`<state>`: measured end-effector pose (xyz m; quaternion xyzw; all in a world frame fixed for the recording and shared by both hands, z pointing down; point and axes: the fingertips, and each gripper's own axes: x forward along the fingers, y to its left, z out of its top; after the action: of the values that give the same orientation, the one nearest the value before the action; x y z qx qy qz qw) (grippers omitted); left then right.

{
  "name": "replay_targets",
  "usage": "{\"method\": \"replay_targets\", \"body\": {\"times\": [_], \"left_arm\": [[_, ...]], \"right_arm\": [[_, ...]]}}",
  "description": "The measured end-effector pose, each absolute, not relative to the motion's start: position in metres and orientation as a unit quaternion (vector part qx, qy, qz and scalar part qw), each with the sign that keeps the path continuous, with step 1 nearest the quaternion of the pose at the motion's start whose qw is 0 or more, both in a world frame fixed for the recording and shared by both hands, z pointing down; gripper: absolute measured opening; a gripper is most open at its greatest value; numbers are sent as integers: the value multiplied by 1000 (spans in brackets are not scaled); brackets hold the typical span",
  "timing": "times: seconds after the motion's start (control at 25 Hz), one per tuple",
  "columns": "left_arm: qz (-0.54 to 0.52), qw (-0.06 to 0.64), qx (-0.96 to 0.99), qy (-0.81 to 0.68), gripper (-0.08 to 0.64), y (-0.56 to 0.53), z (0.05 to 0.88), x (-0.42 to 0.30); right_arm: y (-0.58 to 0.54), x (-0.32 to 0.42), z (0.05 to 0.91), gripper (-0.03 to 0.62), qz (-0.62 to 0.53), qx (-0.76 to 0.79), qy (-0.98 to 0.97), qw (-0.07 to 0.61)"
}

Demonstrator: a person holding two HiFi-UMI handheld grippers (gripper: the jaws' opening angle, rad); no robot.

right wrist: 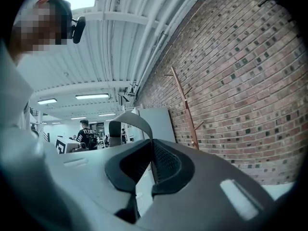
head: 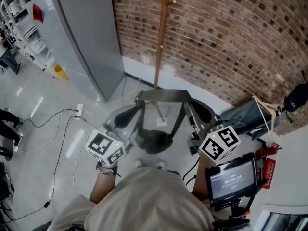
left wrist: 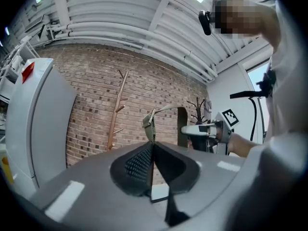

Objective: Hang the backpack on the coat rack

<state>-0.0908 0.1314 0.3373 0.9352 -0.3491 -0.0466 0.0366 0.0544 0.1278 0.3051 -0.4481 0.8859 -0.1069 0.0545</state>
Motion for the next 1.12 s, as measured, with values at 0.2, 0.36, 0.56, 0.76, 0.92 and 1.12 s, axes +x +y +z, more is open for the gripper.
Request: {"method": "replay_targets", "body": {"times": [0.2,0.36,0.56,0.76,0.92,1.12], "left_arm": [[-45,35,934,-354,14,133,337,-87],[-45,37,930,-362,14,132,338,-81],[-54,46,922,-380,14,127,341,-71],[-67,58,912,-400,14,122,342,-60],[-73,64,908,-407,14,116,344,-54],[-72,72,909,-404,14,112,349,-47]], "right_arm": [[127,62,305,8,-116,-444,887,62],[127,67,306,8,-117,-433,892,60],[124,74,307,8,-123,-410,902,60],[119,85,309,8,-123,-392,910,48],[110,93,306,8,-117,-387,913,48],[103,99,309,8,-122,-388,912,48]]}}
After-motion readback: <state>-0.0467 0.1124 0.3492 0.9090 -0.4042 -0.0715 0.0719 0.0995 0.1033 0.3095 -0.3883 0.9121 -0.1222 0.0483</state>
